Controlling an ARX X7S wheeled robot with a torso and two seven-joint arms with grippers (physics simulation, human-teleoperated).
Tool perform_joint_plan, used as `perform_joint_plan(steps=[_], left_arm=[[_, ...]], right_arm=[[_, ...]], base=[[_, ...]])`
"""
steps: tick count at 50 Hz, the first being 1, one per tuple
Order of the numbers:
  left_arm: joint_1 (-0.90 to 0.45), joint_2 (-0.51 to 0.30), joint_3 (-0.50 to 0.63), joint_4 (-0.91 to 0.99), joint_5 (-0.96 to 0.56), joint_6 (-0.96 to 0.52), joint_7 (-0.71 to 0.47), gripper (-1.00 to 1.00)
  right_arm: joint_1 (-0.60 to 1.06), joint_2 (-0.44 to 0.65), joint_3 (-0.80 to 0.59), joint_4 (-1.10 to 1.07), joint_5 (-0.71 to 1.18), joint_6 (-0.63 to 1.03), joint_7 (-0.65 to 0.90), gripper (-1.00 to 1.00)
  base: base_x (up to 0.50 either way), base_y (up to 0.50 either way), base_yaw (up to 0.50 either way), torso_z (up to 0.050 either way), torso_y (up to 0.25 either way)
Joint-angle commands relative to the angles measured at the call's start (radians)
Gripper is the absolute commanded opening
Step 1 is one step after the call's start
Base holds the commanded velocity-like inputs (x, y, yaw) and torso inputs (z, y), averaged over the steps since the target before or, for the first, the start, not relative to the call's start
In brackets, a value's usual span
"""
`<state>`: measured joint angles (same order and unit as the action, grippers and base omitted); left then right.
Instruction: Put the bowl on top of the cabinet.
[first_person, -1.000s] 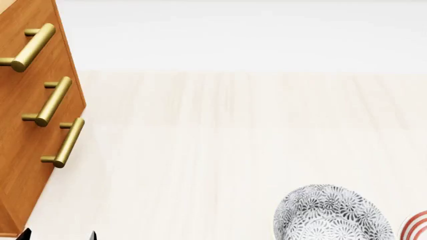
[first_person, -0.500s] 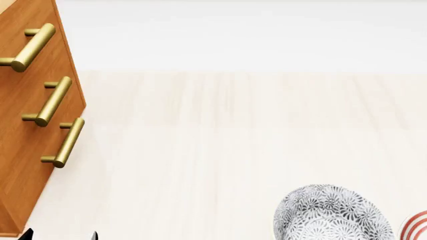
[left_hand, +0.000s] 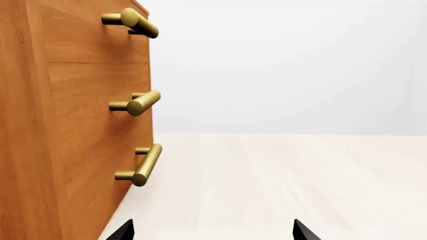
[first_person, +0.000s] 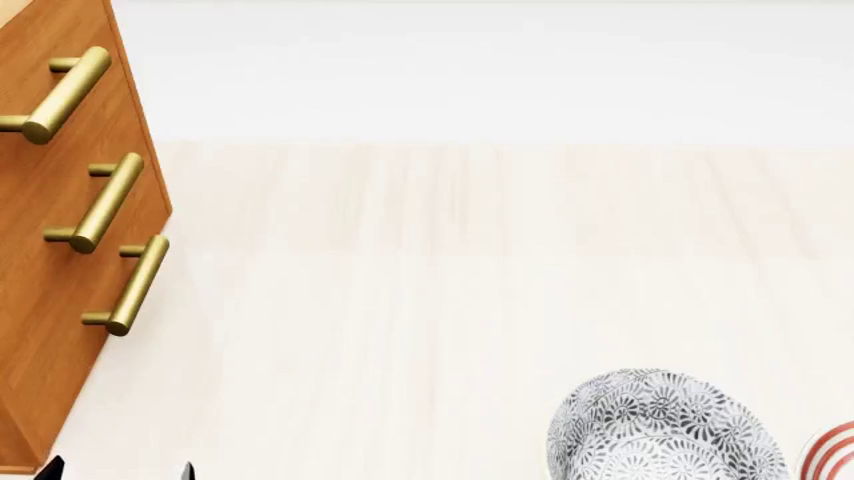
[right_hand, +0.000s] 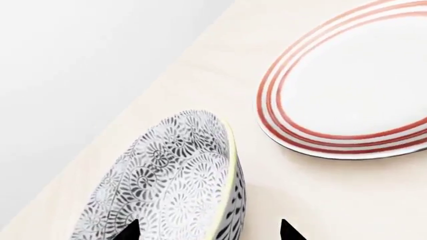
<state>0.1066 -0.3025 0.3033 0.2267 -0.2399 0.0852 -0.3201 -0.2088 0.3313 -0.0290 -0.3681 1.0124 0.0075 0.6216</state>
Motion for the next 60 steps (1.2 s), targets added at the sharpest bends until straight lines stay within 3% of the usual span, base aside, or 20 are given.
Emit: perform_joint_plan(steps=[1,43,44,60], left_arm=[[0.001,-0.004,0.002,0.001,-0.002,0.003,-0.004,1.00],[-0.008,-0.012,0.014,-0.004,-0.010,0.004,-0.013,1.00],[-0.008,-0.013,0.014,-0.005,-0.011,0.004,-0.014,1.00],[-0.001,-0.018,0.017,0.003,-0.010,0.009,-0.021,1.00]], right_arm=[[0.037,-0.001,-0.010,0.038,-0.005,0.015,0.016,1.00],[0.122,0.001,-0.046,0.131,-0.012,0.053,0.030,1.00],[0.121,0.001,-0.046,0.130,-0.012,0.052,0.031,-1.00],[0.100,0.003,-0.037,0.111,-0.005,0.036,0.030,-1.00]], base=[[0.00,0.00,0.00,0.000,0.000],[0.00,0.00,0.00,0.000,0.000],[0.00,0.00,0.00,0.000,0.000],[0.00,0.00,0.00,0.000,0.000]])
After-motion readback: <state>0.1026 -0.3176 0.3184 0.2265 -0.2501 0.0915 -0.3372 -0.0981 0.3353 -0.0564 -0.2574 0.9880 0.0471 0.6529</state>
